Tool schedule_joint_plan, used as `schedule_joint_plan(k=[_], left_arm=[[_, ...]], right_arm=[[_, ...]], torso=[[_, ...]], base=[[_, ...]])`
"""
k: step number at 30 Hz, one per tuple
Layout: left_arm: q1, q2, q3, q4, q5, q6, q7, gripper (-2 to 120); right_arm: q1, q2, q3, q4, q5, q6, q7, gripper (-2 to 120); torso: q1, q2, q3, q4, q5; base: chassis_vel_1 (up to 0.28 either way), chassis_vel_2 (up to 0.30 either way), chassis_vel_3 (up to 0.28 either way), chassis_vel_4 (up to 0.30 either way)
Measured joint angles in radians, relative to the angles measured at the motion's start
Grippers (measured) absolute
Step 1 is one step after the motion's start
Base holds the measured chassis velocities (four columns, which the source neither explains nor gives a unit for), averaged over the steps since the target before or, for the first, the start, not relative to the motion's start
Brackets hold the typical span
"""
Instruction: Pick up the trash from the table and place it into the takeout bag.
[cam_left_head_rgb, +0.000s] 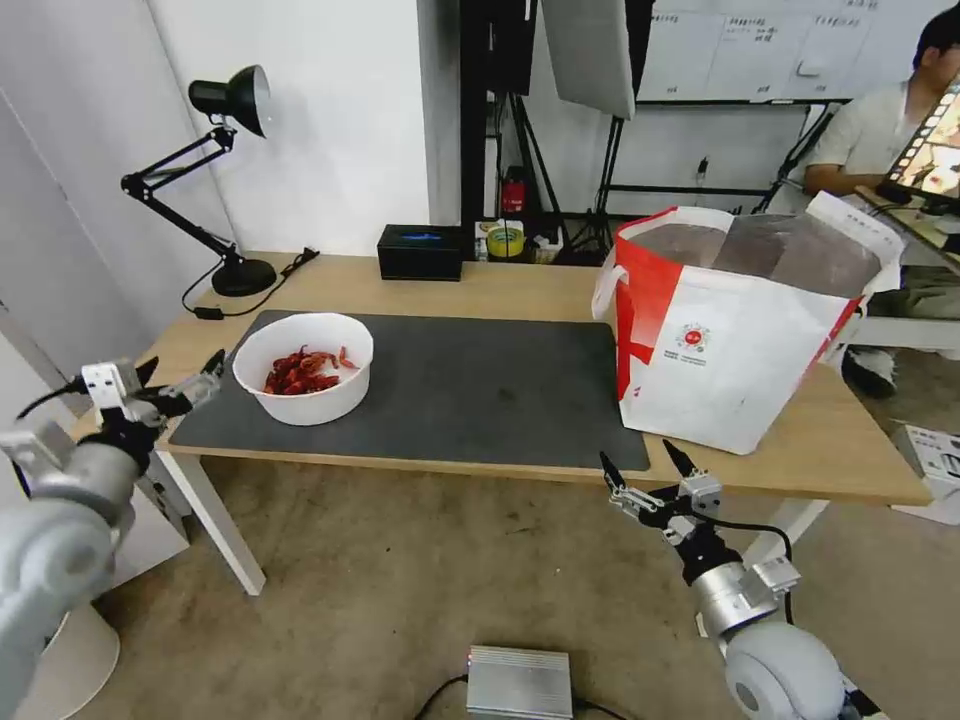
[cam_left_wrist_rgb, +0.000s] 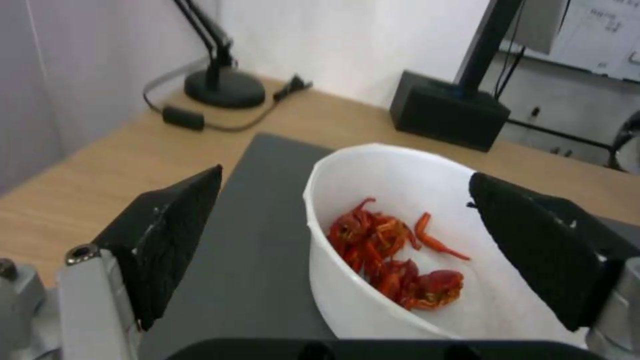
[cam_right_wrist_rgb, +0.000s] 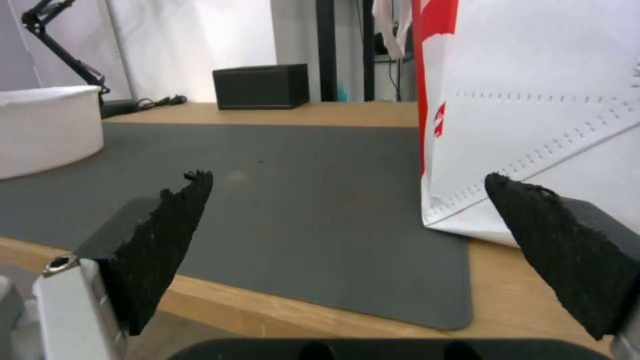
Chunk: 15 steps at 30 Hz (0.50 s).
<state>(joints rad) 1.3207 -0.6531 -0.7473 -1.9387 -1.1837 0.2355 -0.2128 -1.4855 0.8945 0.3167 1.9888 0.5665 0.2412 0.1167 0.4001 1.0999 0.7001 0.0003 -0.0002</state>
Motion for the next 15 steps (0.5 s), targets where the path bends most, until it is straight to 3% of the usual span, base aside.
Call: schedule_joint_plan(k=[6,15], left_arm=[[-0.138,0.077,0.07,0.094,-0.14,0.146,0.03,100],[-0.318,0.134,0.203,0.219,-0.205,0.307,0.051,100]], right_arm=[[0.0,0.0,0.0,0.0,0.0,0.0,0.0,100],[0.0,0.0,0.0,0.0,0.0,0.0,-0.001,100]], torso=[[0.0,0.0,0.0,-0.0002,0.0001],[0.0,0.0,0.0,-0.0001,0.0]], base=[[0.0,0.0,0.0,0.0],[0.0,0.0,0.0,0.0]])
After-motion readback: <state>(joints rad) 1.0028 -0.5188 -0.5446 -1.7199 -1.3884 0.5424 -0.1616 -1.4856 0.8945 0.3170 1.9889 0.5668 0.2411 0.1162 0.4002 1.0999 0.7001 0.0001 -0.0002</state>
